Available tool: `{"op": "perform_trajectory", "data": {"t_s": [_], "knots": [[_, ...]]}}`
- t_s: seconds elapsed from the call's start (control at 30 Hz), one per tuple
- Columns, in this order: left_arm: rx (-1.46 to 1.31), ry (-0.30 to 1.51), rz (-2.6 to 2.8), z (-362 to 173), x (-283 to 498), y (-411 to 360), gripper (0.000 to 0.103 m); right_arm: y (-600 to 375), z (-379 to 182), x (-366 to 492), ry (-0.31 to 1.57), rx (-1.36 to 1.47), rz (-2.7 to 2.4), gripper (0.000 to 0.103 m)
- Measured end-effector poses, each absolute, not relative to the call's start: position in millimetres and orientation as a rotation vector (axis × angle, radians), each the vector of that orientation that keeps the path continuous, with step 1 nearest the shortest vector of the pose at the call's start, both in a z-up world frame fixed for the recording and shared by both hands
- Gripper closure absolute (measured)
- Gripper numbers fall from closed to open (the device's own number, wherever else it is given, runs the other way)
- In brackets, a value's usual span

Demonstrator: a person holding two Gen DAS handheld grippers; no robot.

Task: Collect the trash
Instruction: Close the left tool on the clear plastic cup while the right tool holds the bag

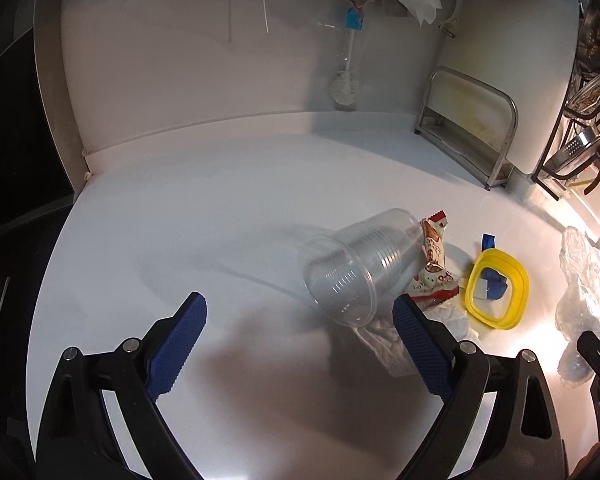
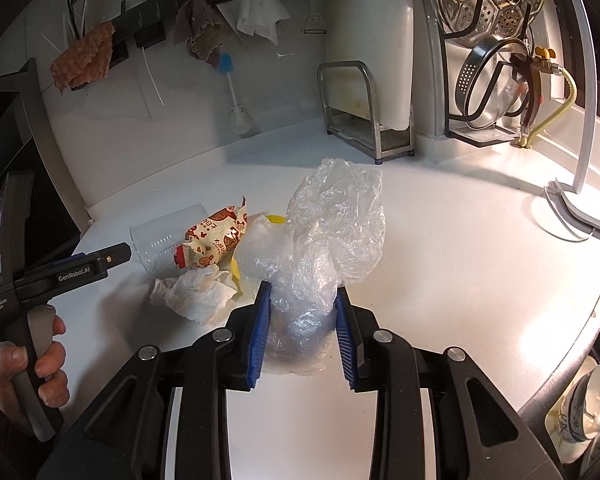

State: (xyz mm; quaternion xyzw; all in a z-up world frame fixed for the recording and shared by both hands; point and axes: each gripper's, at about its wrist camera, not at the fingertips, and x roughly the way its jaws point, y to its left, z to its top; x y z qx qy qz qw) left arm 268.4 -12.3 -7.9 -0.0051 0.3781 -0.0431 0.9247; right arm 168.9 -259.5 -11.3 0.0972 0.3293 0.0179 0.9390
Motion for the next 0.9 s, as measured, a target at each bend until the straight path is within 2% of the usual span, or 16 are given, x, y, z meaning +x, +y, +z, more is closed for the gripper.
{"op": "perform_trajectory", "data": {"t_s": [0.9], "knots": [[0.013,0.868,-0.260,-36.1,336.4,-28.3,0.007,-259.6,-9.9,170.0,0.673,0.198,0.063,0.073]]}}
